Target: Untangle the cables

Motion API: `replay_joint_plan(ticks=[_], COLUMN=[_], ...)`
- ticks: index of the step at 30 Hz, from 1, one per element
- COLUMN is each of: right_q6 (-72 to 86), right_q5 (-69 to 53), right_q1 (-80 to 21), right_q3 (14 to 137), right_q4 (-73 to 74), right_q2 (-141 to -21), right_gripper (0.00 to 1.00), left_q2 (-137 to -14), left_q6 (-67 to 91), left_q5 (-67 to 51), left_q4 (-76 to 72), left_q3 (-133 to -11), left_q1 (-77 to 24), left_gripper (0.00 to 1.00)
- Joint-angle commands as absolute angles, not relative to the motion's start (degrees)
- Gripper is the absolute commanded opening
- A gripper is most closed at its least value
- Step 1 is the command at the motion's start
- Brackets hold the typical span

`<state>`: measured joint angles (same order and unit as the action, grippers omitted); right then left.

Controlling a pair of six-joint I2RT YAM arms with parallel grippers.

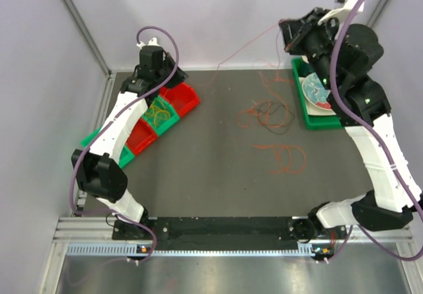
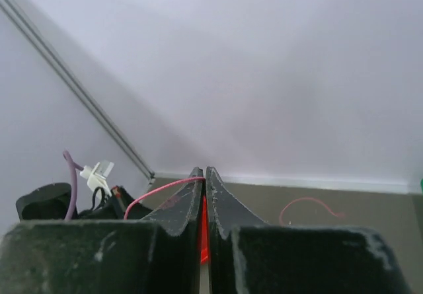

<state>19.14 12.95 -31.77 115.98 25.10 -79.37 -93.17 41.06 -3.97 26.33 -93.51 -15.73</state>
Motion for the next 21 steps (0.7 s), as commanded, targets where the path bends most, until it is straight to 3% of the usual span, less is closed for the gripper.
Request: replay_joint_plan(ticks=[1,5,8,17,21], right_q6=[21.3,25.8,26.7,23.8,24.2], right_q5=[10.6,10.1,11.1,6.6,7.6], right_q1=[-32.2,-32.2,-32.2,-32.2,-32.3], right_q3=[105.1,85.1,80.2,102.2,101.0], right_q4=[25.6,20.9,21.0,26.5,23.0], right_q2=[-78.9,-79.4,-82.9,-78.7,-74.9], right_gripper=[0.0,0.0,0.0,0.0,0.0], left_q2=[-92.0,-91.9,-92.2,-93.1,-93.3], left_q6=[41.3,41.1,40.8,41.0,41.4], left_q5=[-4.7,-5.3,-6.4,-7.9,-8.1], left_q4=[22.1,22.0,21.6,20.7,20.1], left_q3=[-91.7,-90.5,-90.3,-89.6,-89.1], left_q1=[-15.6,-15.6,-15.6,-15.6,-15.6], left_gripper=[0.0,0.0,0.0,0.0,0.0])
